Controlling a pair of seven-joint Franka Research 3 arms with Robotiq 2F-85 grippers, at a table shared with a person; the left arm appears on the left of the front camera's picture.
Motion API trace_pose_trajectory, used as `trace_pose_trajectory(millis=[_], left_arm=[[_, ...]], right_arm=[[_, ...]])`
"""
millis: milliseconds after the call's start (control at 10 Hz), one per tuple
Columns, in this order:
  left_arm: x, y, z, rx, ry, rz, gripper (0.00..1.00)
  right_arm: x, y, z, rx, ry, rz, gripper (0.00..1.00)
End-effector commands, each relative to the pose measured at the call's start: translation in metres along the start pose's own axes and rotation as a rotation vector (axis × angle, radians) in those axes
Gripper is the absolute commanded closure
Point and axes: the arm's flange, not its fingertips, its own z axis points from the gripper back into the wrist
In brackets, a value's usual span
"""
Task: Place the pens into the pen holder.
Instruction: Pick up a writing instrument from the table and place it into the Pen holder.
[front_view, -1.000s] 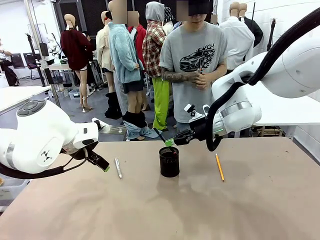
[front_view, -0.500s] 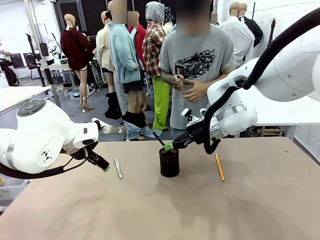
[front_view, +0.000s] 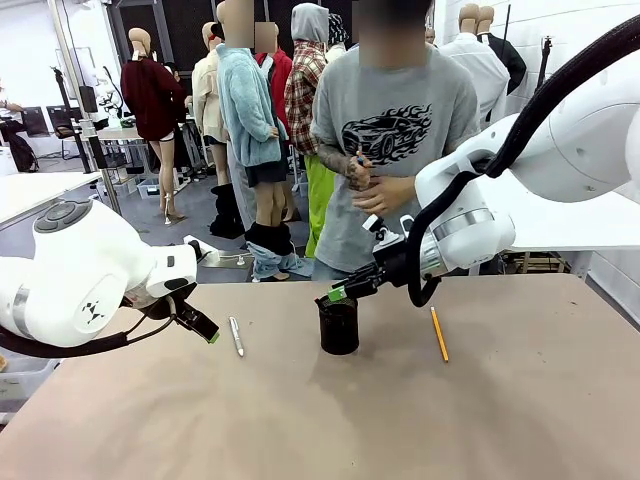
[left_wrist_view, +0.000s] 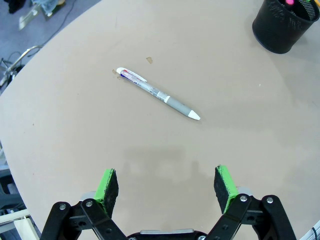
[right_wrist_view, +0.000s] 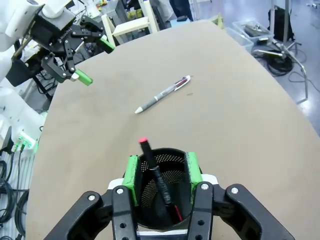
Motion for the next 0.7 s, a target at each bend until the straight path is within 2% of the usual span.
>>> trace_pose_trajectory(millis=[0, 300, 600], left_arm=[[-0.001, 0.002, 0.001, 0.0, -0.001, 0.004, 0.0], [-0.001, 0.002, 0.001, 0.0, -0.001, 0.004, 0.0], [-0.001, 0.002, 0.001, 0.0, -0.001, 0.004, 0.0]], right_arm=[[0.002, 0.006, 0.009, -0.01, -0.056, 0.027, 0.54], [0.024, 0.024, 0.061, -0.123, -0.007, 0.03, 0.54], [0.042, 0.053, 0.129, -0.303, 0.111, -0.047, 0.54]])
